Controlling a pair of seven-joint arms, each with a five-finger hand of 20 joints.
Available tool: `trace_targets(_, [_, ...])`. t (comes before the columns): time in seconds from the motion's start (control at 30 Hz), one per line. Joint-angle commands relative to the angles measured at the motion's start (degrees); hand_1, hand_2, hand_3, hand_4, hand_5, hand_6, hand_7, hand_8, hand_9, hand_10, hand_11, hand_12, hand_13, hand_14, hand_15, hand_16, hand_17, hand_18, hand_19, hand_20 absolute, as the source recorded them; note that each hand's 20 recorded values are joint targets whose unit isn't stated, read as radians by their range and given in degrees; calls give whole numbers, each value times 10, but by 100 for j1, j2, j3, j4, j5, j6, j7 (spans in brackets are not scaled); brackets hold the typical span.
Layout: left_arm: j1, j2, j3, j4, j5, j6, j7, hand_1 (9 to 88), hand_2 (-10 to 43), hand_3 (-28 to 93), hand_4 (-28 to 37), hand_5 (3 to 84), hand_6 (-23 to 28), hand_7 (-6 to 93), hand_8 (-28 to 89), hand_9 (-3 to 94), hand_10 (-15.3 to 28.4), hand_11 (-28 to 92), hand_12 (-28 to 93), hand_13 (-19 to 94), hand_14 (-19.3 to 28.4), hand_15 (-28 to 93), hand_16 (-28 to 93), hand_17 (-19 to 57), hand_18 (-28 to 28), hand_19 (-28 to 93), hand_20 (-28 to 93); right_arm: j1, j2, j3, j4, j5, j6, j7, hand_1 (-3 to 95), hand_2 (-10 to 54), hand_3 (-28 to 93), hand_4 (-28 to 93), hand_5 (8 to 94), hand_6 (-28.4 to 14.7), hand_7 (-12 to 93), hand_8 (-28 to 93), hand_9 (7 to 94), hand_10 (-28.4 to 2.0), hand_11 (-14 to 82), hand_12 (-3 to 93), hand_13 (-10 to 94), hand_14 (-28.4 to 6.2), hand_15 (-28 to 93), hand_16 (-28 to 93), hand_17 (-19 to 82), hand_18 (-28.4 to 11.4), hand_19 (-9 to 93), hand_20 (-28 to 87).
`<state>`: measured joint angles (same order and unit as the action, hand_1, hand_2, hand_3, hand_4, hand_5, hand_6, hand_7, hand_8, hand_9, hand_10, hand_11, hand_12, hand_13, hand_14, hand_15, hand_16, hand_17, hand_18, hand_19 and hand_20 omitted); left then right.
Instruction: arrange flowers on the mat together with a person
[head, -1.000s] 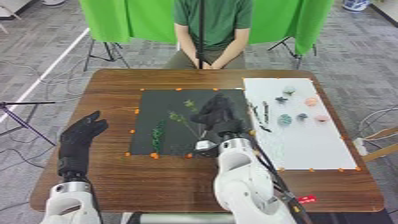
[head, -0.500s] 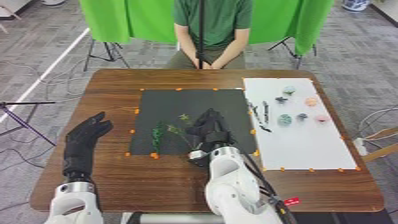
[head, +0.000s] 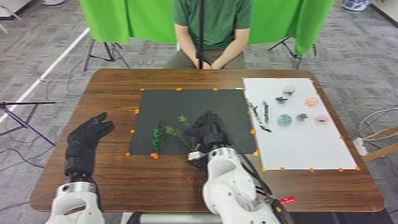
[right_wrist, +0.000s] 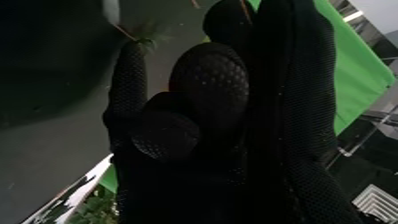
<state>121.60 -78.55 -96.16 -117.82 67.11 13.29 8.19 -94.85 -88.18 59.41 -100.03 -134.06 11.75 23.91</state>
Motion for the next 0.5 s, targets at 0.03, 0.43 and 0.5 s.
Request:
trace_targets(0.03, [58, -65, 1, 22, 20, -103, -66, 332, -12, 608, -192, 493, 39, 140, -61, 508, 136, 222, 140, 420, 171, 173, -19, 91, 103, 85, 186, 41, -112, 1, 63, -63, 71, -133, 863, -95, -283, 360, 895, 15, 188, 59, 902, -104, 459, 299, 726, -135, 751, 393, 289, -178, 579, 403])
trace_targets(0.43, [30, -73, -16, 42, 41, -208, -79, 330, -17, 609, -187, 491, 38, 139, -60, 505, 135, 220, 141, 418, 171, 169, -17, 89, 103, 82, 184, 0, -90, 8, 56, -71, 108, -260, 830, -95, -283, 306, 880, 10, 179, 61, 889, -109, 459, 294, 716, -137, 747, 388, 283, -178, 566, 399])
trace_targets(0.5, [31, -77, -19, 43, 32, -210, -77, 330, -18, 609, -186, 490, 38, 138, -60, 505, 135, 219, 141, 418, 171, 168, -17, 88, 103, 81, 184, -3, -81, 18, 61, -84, 104, -279, 827, -95, -283, 301, 879, 10, 178, 61, 889, -110, 459, 293, 715, -138, 747, 388, 283, -178, 564, 398])
